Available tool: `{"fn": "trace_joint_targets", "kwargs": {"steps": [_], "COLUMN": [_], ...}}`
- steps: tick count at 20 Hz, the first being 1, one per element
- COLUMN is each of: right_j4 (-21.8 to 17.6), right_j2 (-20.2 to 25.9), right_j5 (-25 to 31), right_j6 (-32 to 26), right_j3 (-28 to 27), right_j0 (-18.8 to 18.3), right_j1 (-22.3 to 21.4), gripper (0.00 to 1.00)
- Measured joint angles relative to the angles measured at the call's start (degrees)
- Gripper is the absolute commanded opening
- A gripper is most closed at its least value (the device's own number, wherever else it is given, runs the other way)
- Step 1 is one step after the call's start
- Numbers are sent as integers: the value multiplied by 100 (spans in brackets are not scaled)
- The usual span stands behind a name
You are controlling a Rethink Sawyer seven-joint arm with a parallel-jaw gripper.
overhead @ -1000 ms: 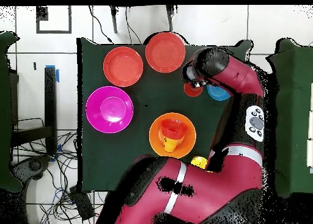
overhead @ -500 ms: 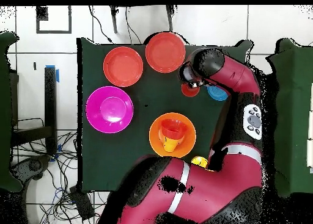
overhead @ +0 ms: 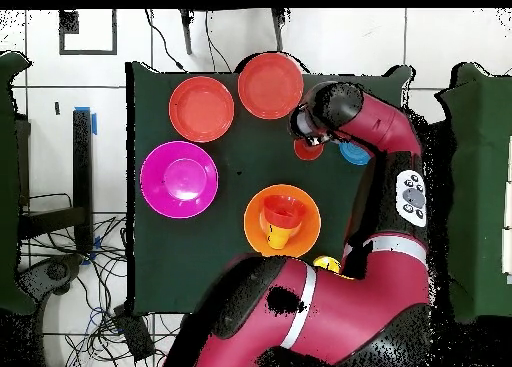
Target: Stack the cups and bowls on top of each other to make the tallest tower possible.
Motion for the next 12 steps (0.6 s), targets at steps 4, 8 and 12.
{"fn": "trace_joint_targets", "kwargs": {"steps": [4,8,12], "right_j4": [-132,-242,-361], "right_j2": [53,106,193], "right_j5": [-110,-236,-289], "right_j6": [0,0,-1], "right_j3": [52,171,304], "right_j0": [-10,-21,-41], "right_j1": [-3,-3,-3], "gripper": [0,0,100]}}
